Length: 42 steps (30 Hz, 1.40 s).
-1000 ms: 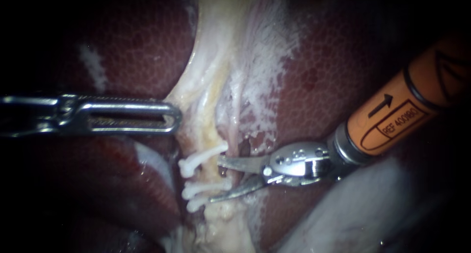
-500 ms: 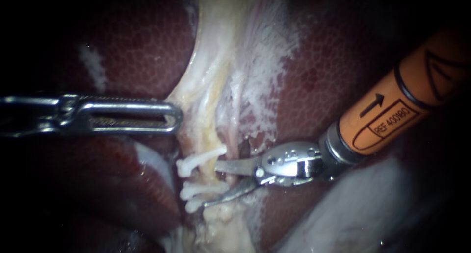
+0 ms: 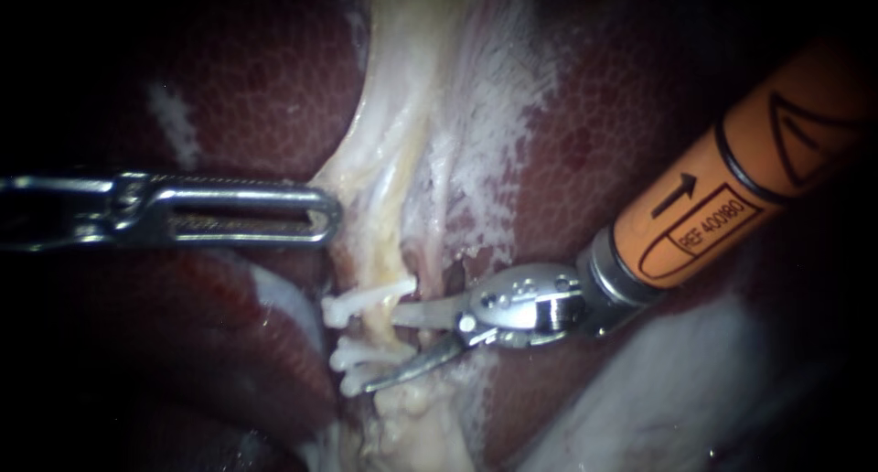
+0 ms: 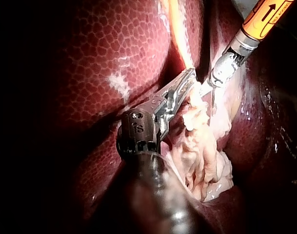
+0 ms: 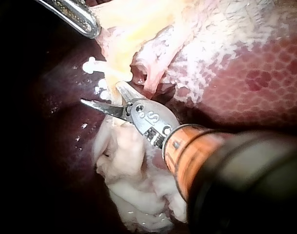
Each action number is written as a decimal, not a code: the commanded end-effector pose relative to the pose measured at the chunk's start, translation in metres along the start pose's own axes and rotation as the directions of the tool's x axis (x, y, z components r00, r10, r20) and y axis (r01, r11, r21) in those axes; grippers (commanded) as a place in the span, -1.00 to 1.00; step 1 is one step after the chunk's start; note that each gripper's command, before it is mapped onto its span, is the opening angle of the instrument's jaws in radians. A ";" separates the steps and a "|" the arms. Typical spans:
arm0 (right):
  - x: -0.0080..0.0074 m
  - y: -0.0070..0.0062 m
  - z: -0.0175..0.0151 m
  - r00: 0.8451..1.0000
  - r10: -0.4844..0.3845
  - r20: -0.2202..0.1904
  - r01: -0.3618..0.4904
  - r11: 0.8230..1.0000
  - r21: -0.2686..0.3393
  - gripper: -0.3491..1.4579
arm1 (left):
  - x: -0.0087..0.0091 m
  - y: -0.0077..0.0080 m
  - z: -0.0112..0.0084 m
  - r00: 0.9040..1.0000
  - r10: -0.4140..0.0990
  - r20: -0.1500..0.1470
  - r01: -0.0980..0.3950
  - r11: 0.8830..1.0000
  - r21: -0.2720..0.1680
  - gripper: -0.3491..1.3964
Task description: Go to the cutting position left tube
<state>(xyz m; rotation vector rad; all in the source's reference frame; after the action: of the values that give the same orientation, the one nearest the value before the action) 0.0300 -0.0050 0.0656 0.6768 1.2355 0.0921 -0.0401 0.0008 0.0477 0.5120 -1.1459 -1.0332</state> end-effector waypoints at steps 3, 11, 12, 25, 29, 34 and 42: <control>0.0001 0.0001 0.0002 1.000 -0.001 0.001 0.001 1.000 0.001 0.70 | 0.0000 0.0000 0.0000 1.000 0.000 0.000 0.000 1.000 -0.001 -1.00; 0.0000 0.0005 0.0007 0.999 0.032 0.003 -0.032 0.999 0.007 0.59 | 0.0000 -0.0001 0.0001 1.000 0.000 0.000 0.000 1.000 -0.001 -1.00; 0.0000 0.0006 0.0007 0.999 0.038 0.003 -0.038 0.999 0.007 0.57 | 0.0001 -0.0001 0.0001 1.000 0.000 0.000 0.000 1.000 -0.002 -1.00; -0.0003 0.0013 0.0005 0.996 0.090 0.003 -0.090 0.996 0.008 0.20 | 0.0002 -0.0001 0.0003 1.000 0.001 0.001 -0.001 1.000 -0.002 -1.00; -0.0005 0.0016 0.0004 0.995 0.097 0.008 -0.097 0.995 0.009 0.03 | 0.0002 -0.0001 0.0003 1.000 0.001 0.001 -0.001 1.000 -0.003 -1.00; -0.0007 0.0018 0.0003 0.995 0.103 0.011 -0.103 0.995 0.009 -0.15 | 0.0002 -0.0001 0.0003 1.000 0.001 0.001 -0.001 1.000 -0.003 -1.00; -0.0007 0.0019 0.0003 0.995 0.103 0.014 -0.103 0.995 0.009 -0.40 | 0.0002 -0.0001 0.0003 1.000 0.001 0.001 -0.001 1.000 -0.003 -1.00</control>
<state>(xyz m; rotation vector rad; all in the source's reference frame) 0.0305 -0.0039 0.0673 0.7488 1.1876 0.1668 -0.0404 0.0006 0.0479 0.5085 -1.1453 -1.0343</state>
